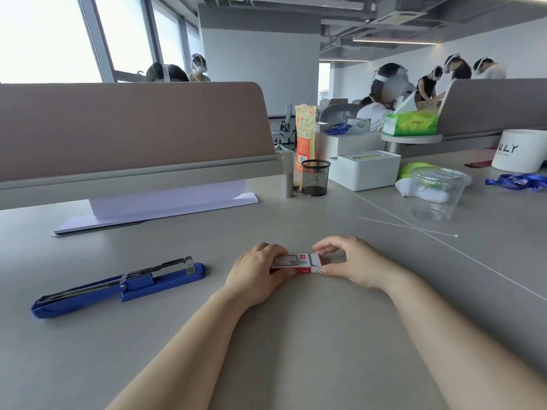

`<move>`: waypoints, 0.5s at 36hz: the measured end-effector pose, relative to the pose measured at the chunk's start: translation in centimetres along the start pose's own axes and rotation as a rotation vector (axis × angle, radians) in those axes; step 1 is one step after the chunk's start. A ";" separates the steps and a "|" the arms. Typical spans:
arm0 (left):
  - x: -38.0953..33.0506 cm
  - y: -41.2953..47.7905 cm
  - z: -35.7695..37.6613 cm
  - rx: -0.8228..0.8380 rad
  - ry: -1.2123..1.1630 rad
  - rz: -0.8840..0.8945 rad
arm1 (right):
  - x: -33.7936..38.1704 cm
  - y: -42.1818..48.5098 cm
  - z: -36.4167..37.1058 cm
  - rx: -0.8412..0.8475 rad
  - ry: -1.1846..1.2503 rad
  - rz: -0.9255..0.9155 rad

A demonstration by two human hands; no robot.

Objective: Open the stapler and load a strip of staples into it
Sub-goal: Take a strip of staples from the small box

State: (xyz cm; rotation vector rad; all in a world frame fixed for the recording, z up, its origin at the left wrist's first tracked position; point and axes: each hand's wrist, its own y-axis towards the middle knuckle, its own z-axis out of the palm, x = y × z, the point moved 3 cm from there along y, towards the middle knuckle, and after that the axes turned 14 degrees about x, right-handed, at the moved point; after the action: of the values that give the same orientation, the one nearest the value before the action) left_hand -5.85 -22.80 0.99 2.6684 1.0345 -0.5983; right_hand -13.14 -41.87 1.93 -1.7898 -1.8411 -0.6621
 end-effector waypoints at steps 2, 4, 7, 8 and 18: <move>0.3 0.1 0.0 0.003 -0.040 -0.013 | -0.3 -0.4 -0.5 0.011 0.014 0.017; 0.5 0.2 0.1 0.005 -0.053 -0.016 | -0.7 -0.7 -0.9 0.022 0.035 0.021; 0.7 0.3 0.1 -0.005 -0.062 -0.019 | -1.0 -1.0 -1.3 0.020 0.047 0.029; 0.7 0.3 0.1 -0.009 -0.064 -0.017 | -1.0 -1.0 -1.3 0.026 0.058 0.034; 0.7 0.3 0.1 -0.022 -0.081 -0.017 | 0.5 -0.3 -0.5 -0.084 0.070 -0.055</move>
State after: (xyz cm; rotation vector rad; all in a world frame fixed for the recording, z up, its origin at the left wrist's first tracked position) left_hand -5.27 -22.65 0.58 2.5961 1.0361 -0.6882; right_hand -13.44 -41.85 2.61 -1.7510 -1.8467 -0.8237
